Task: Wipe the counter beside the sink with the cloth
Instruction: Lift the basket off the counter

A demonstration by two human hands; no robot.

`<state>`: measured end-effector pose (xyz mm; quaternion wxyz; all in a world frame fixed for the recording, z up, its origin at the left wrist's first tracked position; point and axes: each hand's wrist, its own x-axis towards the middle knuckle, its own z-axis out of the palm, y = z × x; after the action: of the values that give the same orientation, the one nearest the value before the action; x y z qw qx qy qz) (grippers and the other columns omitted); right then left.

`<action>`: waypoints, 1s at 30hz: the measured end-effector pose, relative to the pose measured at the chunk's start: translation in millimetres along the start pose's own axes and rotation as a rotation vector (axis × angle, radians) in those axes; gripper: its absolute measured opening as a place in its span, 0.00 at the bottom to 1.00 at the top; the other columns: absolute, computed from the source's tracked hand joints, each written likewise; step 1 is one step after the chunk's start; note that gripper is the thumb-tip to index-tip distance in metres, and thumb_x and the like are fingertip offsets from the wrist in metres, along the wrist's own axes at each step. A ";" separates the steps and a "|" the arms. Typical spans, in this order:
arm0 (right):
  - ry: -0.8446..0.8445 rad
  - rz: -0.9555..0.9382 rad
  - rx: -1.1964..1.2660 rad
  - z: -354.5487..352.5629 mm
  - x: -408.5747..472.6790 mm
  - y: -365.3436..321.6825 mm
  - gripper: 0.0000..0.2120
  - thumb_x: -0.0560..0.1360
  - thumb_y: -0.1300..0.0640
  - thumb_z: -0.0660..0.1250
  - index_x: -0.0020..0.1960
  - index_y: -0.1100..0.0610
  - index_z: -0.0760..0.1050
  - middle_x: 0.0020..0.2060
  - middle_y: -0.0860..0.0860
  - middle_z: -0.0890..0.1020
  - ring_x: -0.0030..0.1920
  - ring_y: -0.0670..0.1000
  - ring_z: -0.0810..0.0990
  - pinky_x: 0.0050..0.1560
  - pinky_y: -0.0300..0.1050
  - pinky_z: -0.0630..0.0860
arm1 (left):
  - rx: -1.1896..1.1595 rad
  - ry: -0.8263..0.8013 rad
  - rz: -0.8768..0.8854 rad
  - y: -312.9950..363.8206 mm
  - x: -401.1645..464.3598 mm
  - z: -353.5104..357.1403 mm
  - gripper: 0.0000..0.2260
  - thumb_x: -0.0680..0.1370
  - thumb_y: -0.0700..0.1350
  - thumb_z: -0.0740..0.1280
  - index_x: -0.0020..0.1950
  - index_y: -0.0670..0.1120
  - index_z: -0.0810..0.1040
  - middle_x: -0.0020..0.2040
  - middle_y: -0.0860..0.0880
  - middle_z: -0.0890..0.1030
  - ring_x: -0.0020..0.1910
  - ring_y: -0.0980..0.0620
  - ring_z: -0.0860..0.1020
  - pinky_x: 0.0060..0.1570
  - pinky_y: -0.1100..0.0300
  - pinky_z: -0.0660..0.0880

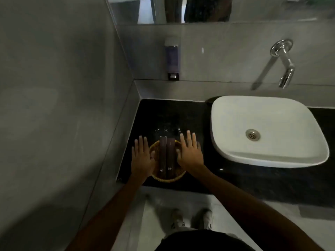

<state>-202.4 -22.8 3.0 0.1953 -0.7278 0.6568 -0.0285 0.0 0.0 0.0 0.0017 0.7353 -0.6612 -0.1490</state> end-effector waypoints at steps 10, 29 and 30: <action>-0.253 0.225 0.257 -1.5 -1.2 7.4 0.27 0.77 0.58 0.70 0.73 0.65 0.66 0.72 0.62 0.66 0.64 0.66 0.78 0.67 0.57 0.78 | -0.339 -0.085 -0.156 2.4 -1.9 23.0 0.30 0.82 0.40 0.62 0.83 0.45 0.55 0.74 0.39 0.71 0.70 0.35 0.75 0.65 0.39 0.74; -0.061 0.398 0.296 -43.6 -219.5 295.1 0.23 0.77 0.62 0.67 0.70 0.56 0.70 0.65 0.56 0.70 0.59 0.62 0.81 0.61 0.57 0.80 | -0.597 -0.247 0.097 257.2 -175.9 119.1 0.22 0.75 0.38 0.67 0.67 0.51 0.69 0.67 0.47 0.71 0.54 0.54 0.74 0.44 0.66 0.69; -0.068 0.409 0.305 -41.9 -219.1 302.1 0.23 0.77 0.62 0.68 0.71 0.57 0.70 0.65 0.56 0.70 0.60 0.62 0.80 0.62 0.58 0.80 | -0.595 -0.259 0.111 265.3 -172.4 122.0 0.21 0.76 0.40 0.66 0.68 0.50 0.69 0.67 0.47 0.71 0.56 0.52 0.75 0.46 0.63 0.70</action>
<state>-530.1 160.3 -8.5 0.3264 -0.5424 0.7716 -0.0627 -298.8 158.1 -26.2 0.1405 0.6405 -0.6223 -0.4275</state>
